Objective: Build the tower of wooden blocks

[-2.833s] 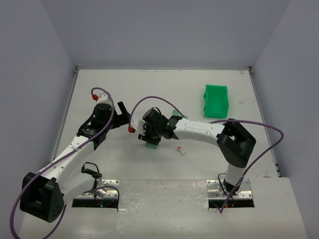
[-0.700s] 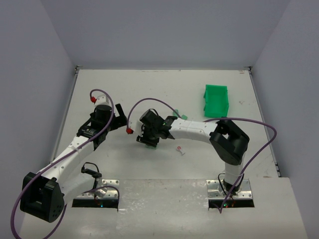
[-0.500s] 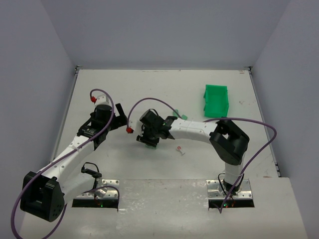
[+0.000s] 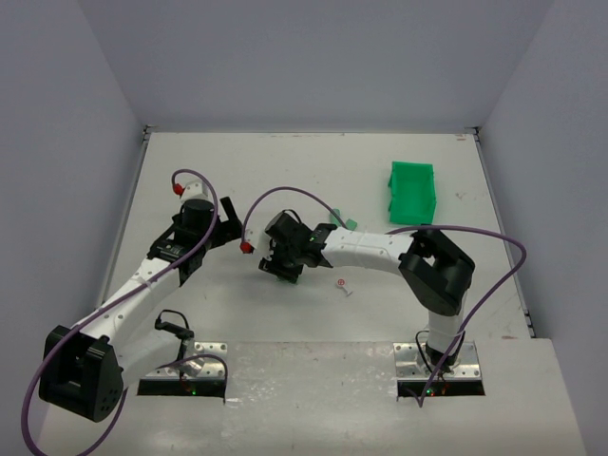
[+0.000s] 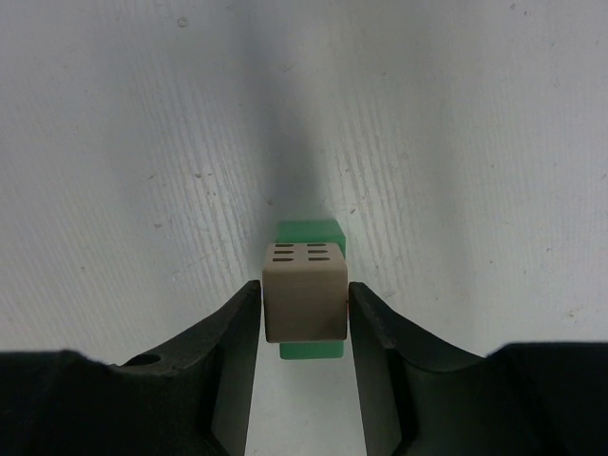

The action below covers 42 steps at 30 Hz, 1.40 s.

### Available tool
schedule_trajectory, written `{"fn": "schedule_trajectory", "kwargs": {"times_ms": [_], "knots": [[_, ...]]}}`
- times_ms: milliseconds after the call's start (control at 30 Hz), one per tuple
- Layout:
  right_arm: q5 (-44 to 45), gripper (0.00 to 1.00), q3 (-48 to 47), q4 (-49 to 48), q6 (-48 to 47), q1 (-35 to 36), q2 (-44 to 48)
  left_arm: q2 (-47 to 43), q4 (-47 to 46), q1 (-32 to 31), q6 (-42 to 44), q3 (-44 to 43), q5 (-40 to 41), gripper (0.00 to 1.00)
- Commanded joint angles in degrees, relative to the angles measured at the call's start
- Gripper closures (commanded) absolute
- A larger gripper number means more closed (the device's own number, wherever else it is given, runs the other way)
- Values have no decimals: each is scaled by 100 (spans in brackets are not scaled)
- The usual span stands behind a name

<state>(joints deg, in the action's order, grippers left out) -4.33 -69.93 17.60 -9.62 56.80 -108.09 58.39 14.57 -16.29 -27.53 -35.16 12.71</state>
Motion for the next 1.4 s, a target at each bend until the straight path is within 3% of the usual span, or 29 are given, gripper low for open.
{"fn": "schedule_trajectory", "kwargs": {"times_ms": [0, 167, 300, 500, 600, 700, 800, 933, 1167, 1367], "knots": [[204, 51, 7, -284, 154, 7, 129, -91, -367, -76, -113, -141, -418, 0], [244, 36, -19, -257, 140, 7, 440, -103, -365, -76, -111, -141, -427, 0], [333, 2, -7, -262, 92, 7, 831, -152, -367, -84, -104, -141, -427, 0], [679, 1, 249, -350, 317, -3, 1642, -224, -330, -76, -86, -160, -391, 0], [1321, 1, 509, -481, 765, -146, 2100, -285, -305, -76, -100, -180, -365, 0], [1433, 1, 676, -486, 1238, -439, 2332, -315, -296, -76, -104, -165, -357, 0], [1090, 1, 882, -331, 2043, -1295, 2437, -331, -281, -76, -110, -158, -366, 0], [1040, 1, 886, -162, 2732, -1897, 2086, -285, -279, -76, -112, -158, -331, 0], [1133, 1, 148, 196, 3104, -2019, 733, -152, -270, -80, -108, -202, -300, 0], [1829, 14, -240, 450, 3718, -2026, -63, -203, -264, -78, -93, -186, -324, 0]]}}
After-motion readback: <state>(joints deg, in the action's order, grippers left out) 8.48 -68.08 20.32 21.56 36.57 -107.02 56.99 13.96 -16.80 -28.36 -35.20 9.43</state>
